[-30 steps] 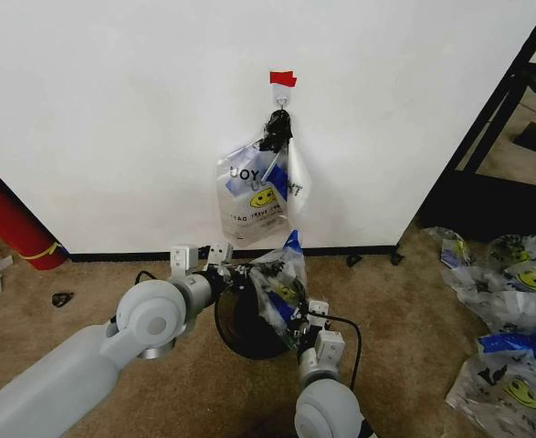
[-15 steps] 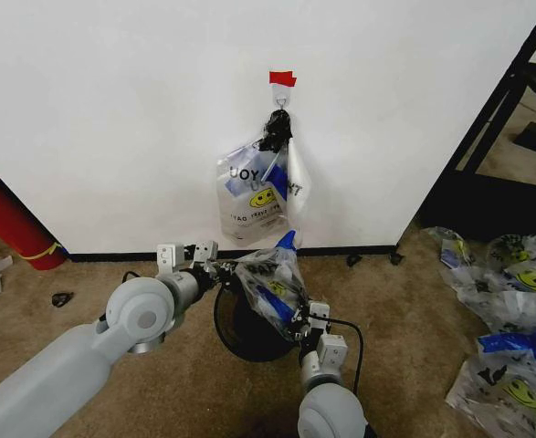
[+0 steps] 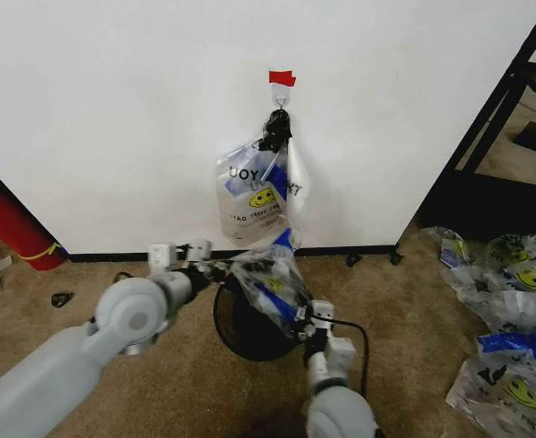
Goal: Pick up the garbage bag from the wall and place it over the trash bin.
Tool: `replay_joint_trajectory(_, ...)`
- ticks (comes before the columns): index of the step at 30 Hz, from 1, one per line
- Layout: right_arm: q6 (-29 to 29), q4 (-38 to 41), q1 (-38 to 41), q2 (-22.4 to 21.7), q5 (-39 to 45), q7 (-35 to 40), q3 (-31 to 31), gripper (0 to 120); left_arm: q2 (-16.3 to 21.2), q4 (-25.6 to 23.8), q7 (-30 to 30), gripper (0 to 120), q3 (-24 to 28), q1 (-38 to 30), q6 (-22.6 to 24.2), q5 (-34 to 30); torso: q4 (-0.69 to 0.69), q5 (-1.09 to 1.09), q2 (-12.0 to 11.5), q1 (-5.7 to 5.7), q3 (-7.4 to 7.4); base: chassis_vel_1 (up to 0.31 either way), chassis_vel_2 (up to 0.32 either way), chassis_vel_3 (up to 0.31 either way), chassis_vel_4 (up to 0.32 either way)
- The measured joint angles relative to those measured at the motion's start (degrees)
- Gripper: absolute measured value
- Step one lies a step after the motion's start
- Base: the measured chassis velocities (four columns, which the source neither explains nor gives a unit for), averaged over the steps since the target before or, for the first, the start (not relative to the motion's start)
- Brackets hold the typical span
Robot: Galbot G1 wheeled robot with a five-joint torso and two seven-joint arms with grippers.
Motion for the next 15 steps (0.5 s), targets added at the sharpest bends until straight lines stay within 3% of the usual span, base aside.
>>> replay_joint_trajectory(15,2.98,1.46,-3.23,-1.64,-2.96,-2.89,0.57,0,0.66,0.11,0.68,0,-1.39,1.66,-0.41,1.11,-0.02,0.02,0.0,0.0,0.0,0.0,0.0,0.0,0.0)
